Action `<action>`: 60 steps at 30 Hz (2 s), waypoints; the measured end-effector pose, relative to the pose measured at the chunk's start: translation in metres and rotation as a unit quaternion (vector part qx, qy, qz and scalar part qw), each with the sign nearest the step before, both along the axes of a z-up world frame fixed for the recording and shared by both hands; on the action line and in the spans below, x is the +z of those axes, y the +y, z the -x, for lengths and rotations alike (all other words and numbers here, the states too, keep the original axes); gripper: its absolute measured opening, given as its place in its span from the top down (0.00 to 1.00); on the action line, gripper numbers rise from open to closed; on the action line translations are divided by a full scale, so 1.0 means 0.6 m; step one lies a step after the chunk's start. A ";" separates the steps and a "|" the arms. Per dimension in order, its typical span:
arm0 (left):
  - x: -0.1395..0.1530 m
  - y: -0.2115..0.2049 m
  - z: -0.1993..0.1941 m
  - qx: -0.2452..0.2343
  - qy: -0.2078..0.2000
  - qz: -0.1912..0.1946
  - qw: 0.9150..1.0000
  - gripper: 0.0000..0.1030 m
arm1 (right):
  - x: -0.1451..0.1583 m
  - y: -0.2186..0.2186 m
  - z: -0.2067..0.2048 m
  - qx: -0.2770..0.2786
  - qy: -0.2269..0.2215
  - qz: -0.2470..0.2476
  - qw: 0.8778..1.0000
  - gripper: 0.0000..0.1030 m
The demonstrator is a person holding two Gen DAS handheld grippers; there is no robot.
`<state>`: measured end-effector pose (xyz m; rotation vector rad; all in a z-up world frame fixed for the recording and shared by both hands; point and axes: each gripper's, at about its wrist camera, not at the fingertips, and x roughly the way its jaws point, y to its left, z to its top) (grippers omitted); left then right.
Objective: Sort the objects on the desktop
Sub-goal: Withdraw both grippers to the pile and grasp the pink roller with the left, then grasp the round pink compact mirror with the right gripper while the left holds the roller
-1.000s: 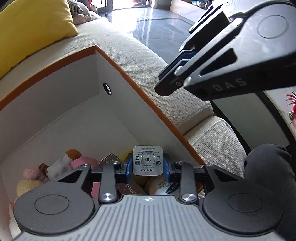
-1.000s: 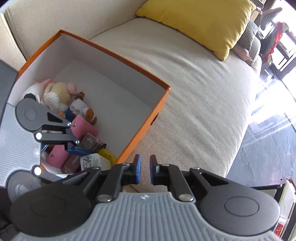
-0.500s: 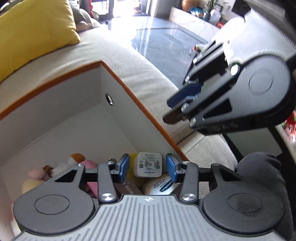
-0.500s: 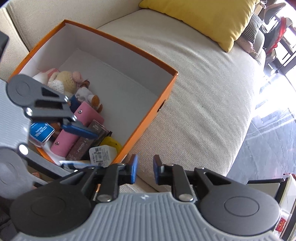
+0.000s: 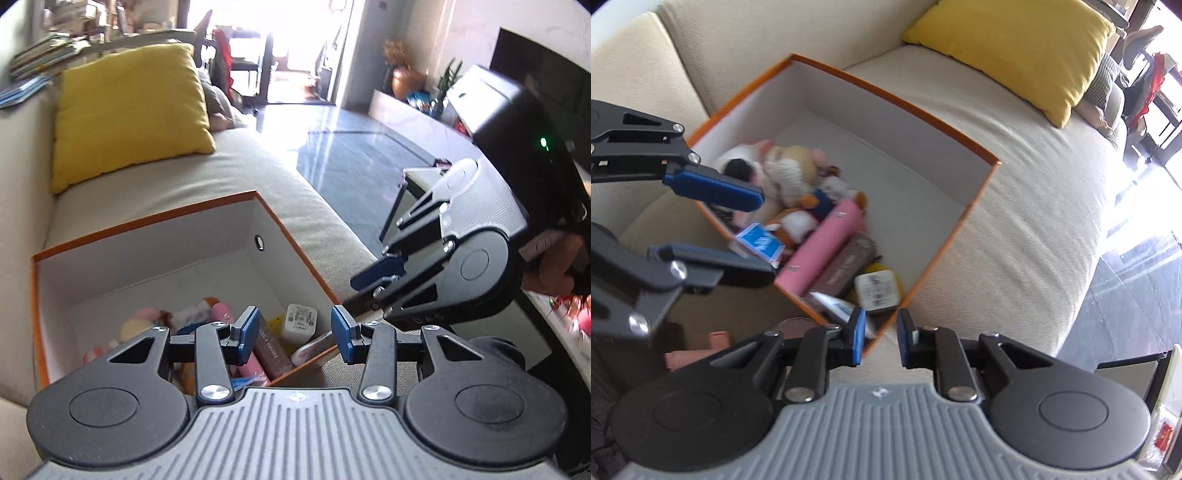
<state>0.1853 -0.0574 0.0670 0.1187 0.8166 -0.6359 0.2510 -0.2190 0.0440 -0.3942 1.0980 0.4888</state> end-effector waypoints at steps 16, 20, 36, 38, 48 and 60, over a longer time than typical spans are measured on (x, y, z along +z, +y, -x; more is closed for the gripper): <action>-0.131 0.063 0.134 0.045 0.040 -0.039 0.997 0.51 | -0.135 0.029 0.187 -0.088 -0.044 -0.091 0.991 0.81; -0.181 0.049 0.151 0.040 0.069 -0.079 0.994 0.47 | -0.200 0.024 0.204 -0.152 -0.011 -0.098 0.983 0.80; -0.266 0.048 0.148 0.075 0.138 -0.060 0.986 0.60 | -0.247 0.007 0.218 -0.211 -0.003 -0.126 0.969 0.55; -0.267 0.050 0.147 0.081 0.141 -0.052 0.985 0.62 | -0.248 0.007 0.219 -0.212 -0.003 -0.128 0.969 0.55; -0.252 0.081 0.153 0.124 0.128 -0.046 0.983 0.67 | -0.240 -0.027 0.195 -0.263 -0.016 -0.138 0.955 0.42; -0.254 0.131 0.134 0.164 0.146 -0.006 0.976 0.68 | -0.259 -0.037 0.148 -0.292 0.005 -0.171 0.941 0.20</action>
